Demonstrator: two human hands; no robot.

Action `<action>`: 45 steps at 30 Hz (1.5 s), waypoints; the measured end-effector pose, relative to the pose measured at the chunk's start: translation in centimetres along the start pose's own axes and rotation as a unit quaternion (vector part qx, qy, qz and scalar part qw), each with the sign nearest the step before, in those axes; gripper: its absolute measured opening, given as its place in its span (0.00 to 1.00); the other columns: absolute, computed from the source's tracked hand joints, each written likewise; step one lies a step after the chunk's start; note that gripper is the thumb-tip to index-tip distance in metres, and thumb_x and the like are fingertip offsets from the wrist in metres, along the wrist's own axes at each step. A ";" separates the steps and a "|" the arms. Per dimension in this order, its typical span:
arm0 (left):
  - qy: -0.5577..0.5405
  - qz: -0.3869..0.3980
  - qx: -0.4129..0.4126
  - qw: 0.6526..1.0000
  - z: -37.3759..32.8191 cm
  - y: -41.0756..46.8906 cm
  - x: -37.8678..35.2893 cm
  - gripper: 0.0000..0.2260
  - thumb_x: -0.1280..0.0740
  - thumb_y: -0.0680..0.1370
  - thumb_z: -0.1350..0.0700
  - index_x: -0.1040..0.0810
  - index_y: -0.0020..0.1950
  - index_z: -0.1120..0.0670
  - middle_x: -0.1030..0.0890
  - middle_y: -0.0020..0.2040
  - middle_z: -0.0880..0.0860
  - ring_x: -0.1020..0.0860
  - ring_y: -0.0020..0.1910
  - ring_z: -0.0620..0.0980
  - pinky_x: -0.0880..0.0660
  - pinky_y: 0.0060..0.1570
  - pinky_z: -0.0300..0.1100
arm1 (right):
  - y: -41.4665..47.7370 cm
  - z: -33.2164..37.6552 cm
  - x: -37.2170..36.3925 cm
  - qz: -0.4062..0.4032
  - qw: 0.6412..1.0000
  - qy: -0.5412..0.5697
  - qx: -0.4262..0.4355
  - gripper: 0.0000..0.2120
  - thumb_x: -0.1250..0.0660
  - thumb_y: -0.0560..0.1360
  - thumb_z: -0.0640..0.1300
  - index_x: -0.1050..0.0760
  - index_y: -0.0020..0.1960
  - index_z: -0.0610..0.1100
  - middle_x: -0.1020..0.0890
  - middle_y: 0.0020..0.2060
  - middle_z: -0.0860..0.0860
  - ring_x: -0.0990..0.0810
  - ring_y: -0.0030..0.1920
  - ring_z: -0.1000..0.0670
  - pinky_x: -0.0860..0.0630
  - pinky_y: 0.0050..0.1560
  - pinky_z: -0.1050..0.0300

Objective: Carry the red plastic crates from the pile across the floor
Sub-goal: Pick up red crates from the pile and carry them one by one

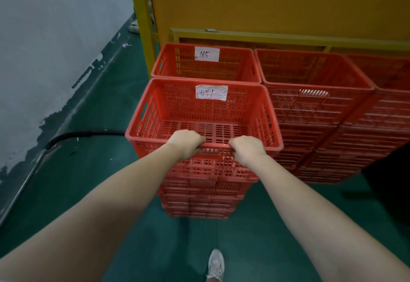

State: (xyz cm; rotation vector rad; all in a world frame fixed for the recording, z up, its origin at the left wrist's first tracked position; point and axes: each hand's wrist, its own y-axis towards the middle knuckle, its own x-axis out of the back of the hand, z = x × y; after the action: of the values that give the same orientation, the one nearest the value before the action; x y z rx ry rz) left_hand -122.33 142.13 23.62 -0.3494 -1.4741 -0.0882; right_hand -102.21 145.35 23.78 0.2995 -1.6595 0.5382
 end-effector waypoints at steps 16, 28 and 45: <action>-0.062 0.052 0.054 0.995 -0.3 1.1 -0.9 0.17 0.38 0.80 0.47 0.31 0.66 0.53 0.24 0.62 0.55 0.25 0.61 0.57 0.27 0.55 0.49 | 0.7 0.2 -0.2 0.041 0.999 0.027 -0.014 0.11 0.41 0.75 0.36 0.26 0.53 0.47 0.19 0.52 0.48 0.21 0.54 0.43 0.29 0.43 0.54; -0.229 -0.079 0.140 0.960 -0.4 -4.5 3.6 0.22 0.35 0.77 0.48 0.31 0.71 0.50 0.29 0.69 0.53 0.26 0.64 0.54 0.27 0.61 0.50 | -2.2 3.0 4.1 -0.093 0.942 0.316 -0.061 0.15 0.35 0.76 0.46 0.25 0.63 0.54 0.20 0.58 0.56 0.21 0.58 0.51 0.23 0.53 0.55; -0.416 -0.287 0.351 0.788 4.8 -16.2 9.2 0.19 0.32 0.74 0.52 0.26 0.65 0.51 0.21 0.57 0.48 0.22 0.57 0.47 0.27 0.61 0.46 | 0.5 13.3 12.7 -0.099 0.903 0.398 0.129 0.15 0.31 0.73 0.46 0.23 0.60 0.52 0.20 0.53 0.56 0.22 0.55 0.54 0.25 0.56 0.55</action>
State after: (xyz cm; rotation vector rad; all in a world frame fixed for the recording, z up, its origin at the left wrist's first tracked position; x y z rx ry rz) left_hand -130.35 129.60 35.76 0.7960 -2.3150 0.1582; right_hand -115.99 140.41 35.00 0.3718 -0.7540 0.6188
